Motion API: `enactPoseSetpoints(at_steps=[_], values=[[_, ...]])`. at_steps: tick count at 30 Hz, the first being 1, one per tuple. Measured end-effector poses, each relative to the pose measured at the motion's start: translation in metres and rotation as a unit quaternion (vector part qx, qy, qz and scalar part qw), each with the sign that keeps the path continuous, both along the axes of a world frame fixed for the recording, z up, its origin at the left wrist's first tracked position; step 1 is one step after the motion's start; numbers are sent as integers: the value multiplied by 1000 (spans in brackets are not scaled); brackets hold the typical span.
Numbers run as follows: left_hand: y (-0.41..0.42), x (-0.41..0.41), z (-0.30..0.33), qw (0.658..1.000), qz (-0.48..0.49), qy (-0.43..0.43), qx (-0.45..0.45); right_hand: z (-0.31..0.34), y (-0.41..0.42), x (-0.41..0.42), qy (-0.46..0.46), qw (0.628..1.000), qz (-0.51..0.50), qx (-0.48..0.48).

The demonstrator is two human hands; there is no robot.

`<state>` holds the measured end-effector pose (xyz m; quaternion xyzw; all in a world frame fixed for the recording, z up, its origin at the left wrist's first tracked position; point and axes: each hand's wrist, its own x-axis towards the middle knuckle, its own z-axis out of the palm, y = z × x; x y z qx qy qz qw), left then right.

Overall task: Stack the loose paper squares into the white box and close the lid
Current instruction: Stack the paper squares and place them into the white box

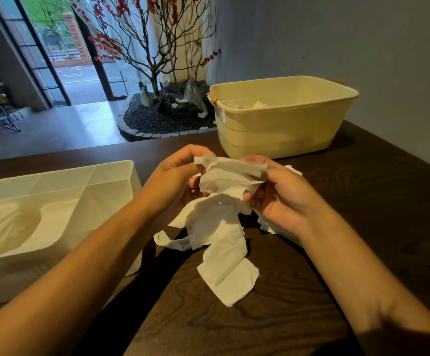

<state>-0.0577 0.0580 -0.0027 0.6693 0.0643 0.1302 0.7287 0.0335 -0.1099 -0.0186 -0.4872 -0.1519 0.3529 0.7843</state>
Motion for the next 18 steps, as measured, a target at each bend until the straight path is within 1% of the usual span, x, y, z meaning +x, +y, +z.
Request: enactPoseSetpoints(at_steps=[5, 7, 9, 10, 11, 13, 14, 16, 18], values=[[5, 1, -2, 998, -30, 13, -60, 1, -1, -4, 42, 999, -1, 23], [9, 0, -5, 994, -41, 25, -97, 2, -2, -6, 29, 999, -5, 19], [11, -2, -6, 988, -45, 32, -146, 4, -2, -7, -10, 1000, -16, 0], [12, -2, -7, 988, -38, 36, -142, 4, -2, -7, -32, 999, -26, -11], [12, -2, -8, 993, -24, 42, -109, 3, -1, -6, -56, 997, -40, -24], [10, 0, -10, 999, 10, 53, -9, 1, 0, -6, -105, 991, -69, -49], [8, 2, -11, 998, 28, 51, 24, 1, 1, -6, -125, 987, -79, -57], [6, 4, -10, 996, 73, 41, 33, 1, 1, -6, -150, 982, -92, -60], [4, 4, -7, 992, 117, 33, 11, 3, 0, -4, -160, 981, -87, -61]])
